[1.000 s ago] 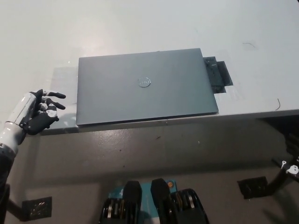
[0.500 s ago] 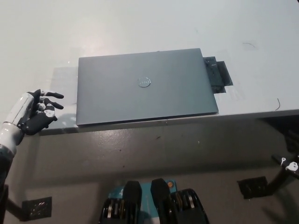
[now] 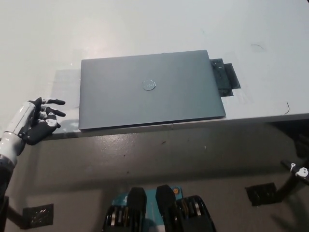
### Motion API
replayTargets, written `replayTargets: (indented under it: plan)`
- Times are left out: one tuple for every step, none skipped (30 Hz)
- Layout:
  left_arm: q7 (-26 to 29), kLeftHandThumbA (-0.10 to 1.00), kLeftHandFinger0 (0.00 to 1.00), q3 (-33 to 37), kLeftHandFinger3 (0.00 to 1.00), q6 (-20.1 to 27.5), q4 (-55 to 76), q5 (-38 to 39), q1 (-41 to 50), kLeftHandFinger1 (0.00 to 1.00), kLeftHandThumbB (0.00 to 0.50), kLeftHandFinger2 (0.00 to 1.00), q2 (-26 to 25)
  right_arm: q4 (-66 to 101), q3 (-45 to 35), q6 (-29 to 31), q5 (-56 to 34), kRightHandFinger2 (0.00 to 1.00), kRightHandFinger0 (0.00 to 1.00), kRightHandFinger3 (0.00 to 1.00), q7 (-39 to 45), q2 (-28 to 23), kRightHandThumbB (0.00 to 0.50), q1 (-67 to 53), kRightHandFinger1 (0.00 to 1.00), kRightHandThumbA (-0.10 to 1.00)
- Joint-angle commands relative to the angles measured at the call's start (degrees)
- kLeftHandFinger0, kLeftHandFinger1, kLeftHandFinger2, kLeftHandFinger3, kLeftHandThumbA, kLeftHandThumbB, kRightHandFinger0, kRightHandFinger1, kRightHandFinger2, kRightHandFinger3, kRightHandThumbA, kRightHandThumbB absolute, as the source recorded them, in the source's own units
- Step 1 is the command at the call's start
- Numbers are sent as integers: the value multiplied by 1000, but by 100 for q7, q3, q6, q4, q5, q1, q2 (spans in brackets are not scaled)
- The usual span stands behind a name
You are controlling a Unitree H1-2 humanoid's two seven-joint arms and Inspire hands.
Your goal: The robot uses its right hand to push down on the lid of a laptop kept in the middle of the desk to close it
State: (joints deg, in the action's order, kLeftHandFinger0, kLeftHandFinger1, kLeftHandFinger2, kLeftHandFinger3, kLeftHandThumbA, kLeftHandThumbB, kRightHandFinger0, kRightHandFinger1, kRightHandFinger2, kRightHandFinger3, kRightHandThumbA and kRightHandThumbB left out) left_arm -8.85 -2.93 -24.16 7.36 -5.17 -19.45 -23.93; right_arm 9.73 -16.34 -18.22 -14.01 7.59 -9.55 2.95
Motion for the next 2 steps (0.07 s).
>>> replayTargets:
  plan:
    - [4, -100, 428, -69, 689, 146, 165, -7, -74, 476, 0, 581, -92, 206, 24, 187, 3, 815, 904, 987, -46, -118, 244, 56, 830, 1000]
    - [-3, -100, 432, -75, 691, 158, 154, 6, -72, 478, 0, 583, -95, 202, 22, 186, 1, 815, 902, 986, -50, -116, 243, 59, 829, 1000]
